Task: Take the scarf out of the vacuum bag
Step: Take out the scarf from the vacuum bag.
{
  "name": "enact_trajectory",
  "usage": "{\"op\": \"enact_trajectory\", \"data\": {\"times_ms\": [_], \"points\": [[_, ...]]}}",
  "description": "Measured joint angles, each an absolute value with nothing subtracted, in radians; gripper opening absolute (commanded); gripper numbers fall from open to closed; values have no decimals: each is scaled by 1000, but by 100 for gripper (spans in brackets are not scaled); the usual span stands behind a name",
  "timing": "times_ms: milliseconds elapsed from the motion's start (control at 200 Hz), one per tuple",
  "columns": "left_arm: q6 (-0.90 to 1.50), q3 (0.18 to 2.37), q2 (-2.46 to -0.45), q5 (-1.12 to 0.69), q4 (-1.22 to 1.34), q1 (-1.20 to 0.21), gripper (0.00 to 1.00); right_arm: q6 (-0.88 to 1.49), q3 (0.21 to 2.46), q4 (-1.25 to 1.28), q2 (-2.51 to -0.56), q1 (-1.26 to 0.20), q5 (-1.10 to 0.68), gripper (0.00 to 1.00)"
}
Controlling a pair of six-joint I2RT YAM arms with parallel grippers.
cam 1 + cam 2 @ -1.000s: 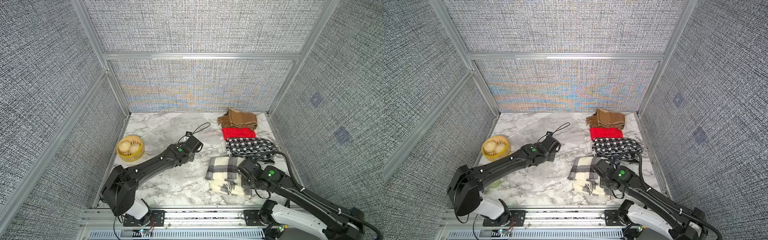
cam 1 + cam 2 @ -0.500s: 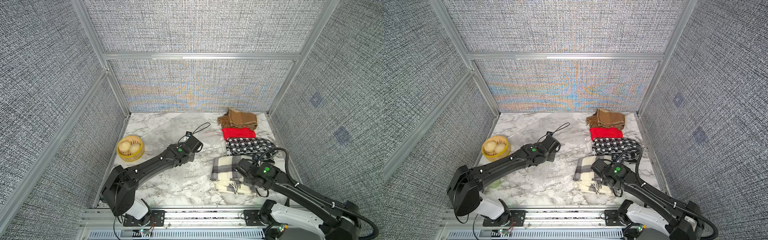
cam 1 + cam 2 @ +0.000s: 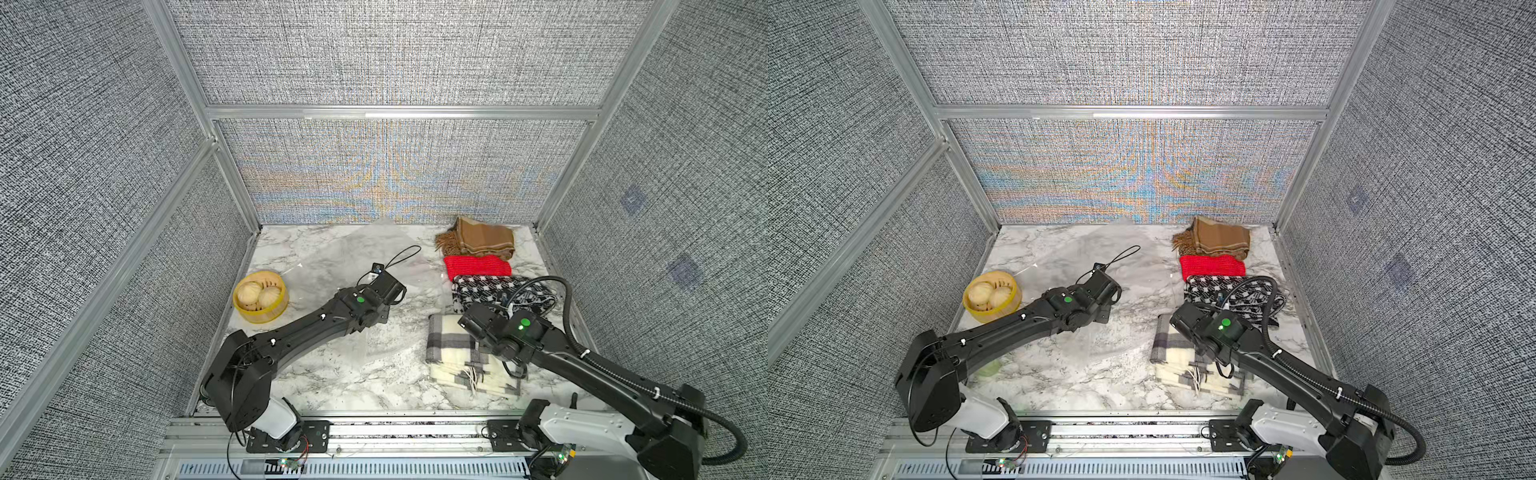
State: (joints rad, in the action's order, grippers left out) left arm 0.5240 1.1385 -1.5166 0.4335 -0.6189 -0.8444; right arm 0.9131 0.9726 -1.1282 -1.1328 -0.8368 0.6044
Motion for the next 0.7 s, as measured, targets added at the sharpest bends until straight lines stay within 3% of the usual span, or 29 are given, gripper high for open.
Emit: {"op": "enact_trajectory", "data": {"times_ms": [385, 701], "points": [[524, 1139, -1504, 427, -619, -844, 0, 727, 1012, -734, -1408, -992, 509, 83], [524, 1138, -1494, 426, -619, -844, 0, 827, 1014, -758, -1625, -1061, 542, 77]]}}
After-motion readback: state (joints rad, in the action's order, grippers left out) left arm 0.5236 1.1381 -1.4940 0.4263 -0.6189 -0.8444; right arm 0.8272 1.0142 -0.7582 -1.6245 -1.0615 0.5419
